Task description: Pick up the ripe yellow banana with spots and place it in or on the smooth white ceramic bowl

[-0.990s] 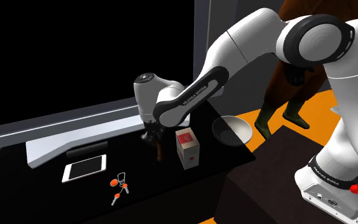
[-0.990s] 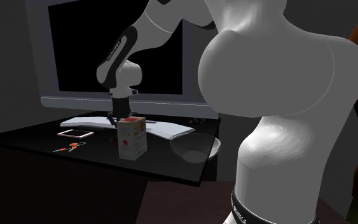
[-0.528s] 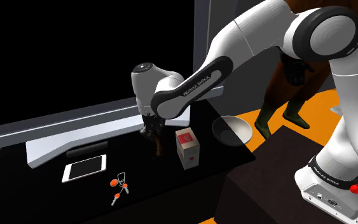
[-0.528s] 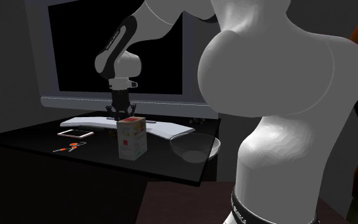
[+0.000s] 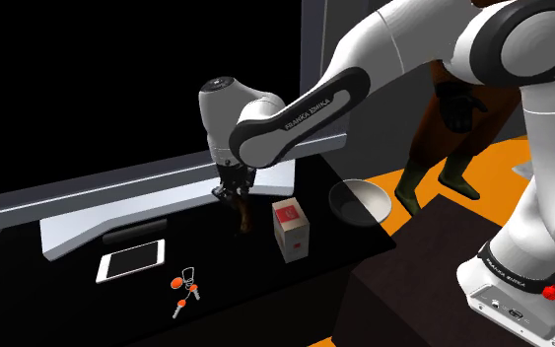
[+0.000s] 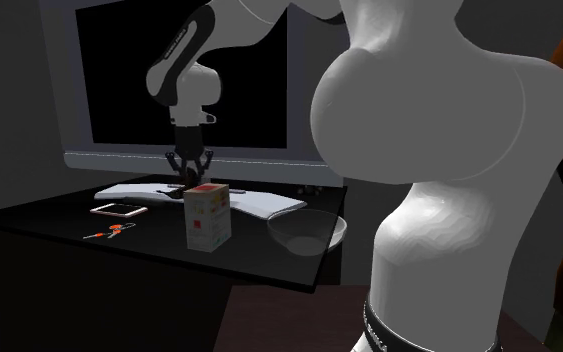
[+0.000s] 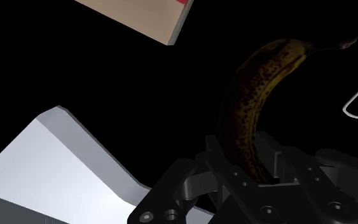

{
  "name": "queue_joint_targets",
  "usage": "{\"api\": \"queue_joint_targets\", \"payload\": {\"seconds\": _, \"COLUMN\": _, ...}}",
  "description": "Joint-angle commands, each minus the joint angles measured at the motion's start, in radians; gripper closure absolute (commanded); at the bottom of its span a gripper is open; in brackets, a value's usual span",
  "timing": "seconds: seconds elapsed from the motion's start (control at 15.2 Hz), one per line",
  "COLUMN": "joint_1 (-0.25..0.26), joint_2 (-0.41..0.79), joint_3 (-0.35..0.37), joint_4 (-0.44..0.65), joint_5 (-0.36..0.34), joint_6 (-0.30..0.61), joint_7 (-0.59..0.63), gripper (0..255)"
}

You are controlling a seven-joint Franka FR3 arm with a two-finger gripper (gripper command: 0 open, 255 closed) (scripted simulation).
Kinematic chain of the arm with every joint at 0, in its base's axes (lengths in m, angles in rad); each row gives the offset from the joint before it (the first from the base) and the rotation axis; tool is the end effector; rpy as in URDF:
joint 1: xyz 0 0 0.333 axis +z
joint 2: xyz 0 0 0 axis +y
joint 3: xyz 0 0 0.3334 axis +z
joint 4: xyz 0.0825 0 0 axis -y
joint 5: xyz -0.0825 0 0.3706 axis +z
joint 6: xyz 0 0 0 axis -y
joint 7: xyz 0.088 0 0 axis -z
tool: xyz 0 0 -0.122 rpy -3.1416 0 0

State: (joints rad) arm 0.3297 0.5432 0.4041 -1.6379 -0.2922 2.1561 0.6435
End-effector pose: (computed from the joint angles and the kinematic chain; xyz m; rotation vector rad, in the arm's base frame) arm 0.5384 0.4166 0.3303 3.1111 0.3040 0.0726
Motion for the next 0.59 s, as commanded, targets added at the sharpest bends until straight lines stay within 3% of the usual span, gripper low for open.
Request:
{"api": "queue_joint_targets", "payload": {"seconds": 0.0, "joint_1": -0.002, "joint_2": -0.012, "joint_3": 0.004, "joint_4": 0.01, "joint_5": 0.007, "joint_6": -0.022, "joint_7": -0.005, "gripper": 255}}
{"api": "queue_joint_targets", "payload": {"seconds": 0.13, "joint_1": -0.004, "joint_2": -0.023, "joint_3": 0.007, "joint_4": 0.019, "joint_5": 0.013, "joint_6": -0.04, "joint_7": -0.009, "gripper": 255}}
{"api": "queue_joint_targets", "payload": {"seconds": 0.53, "joint_1": -0.124, "joint_2": -0.235, "joint_3": 0.026, "joint_4": -0.296, "joint_5": 0.085, "joint_6": 0.082, "joint_7": -0.096, "gripper": 255}}
